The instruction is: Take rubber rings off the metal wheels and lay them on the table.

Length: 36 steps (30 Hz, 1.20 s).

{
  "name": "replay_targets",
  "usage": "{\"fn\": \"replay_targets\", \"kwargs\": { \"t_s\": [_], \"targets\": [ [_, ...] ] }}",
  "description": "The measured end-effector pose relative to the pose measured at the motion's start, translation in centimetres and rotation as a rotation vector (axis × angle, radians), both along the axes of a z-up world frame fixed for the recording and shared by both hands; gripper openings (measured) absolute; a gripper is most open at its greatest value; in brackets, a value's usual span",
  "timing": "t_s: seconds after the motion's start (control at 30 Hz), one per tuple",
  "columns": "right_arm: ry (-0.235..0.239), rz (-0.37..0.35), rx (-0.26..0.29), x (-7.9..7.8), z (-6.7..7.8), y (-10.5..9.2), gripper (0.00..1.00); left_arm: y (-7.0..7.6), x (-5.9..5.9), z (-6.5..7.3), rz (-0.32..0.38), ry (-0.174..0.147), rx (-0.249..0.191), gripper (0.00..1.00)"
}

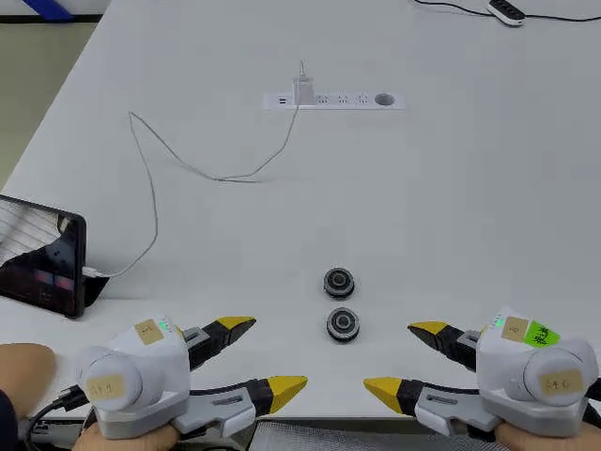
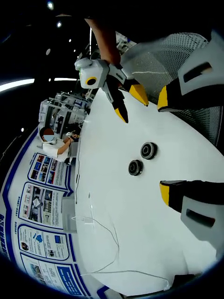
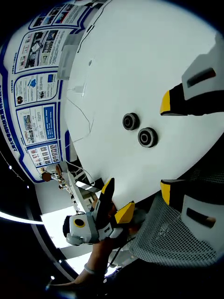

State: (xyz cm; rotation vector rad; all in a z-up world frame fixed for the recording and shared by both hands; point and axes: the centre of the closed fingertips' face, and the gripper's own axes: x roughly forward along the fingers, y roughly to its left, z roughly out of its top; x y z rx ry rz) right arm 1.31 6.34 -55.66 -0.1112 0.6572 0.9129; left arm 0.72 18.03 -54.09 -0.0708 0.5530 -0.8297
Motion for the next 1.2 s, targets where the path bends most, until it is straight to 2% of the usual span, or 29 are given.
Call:
{"fn": "replay_targets", "kwargs": {
  "t_s": [0.2,0.3,0.6,1.07,1.2],
  "targets": [
    [0.015,-0.012,0.002,0.3,-0.6,0.1,0.52,-0.6,0.4,-0.1,-0.015,0.008,0.011,0.55],
    [0.032,-0.03,0.003,0.4,-0.9,0.0,0.5,-0.7,0.6,-0.6,-0.026,0.019,0.036,0.53],
    [0.04,-0.068,0.037,1.2,-0.9,0.5,0.44,-1.4,1.3,-0.9,-0.058,0.026,0.056,0.47],
    [0.071,-0.093,0.069,1.6,-1.5,0.8,0.3,-3.0,2.9,-1.0,-0.107,0.006,0.086,0.34],
    [0.078,-0.095,0.074,1.8,-1.7,0.9,0.29,-3.6,3.1,-1.6,-0.13,0.012,0.121,0.32]
  ]
}}
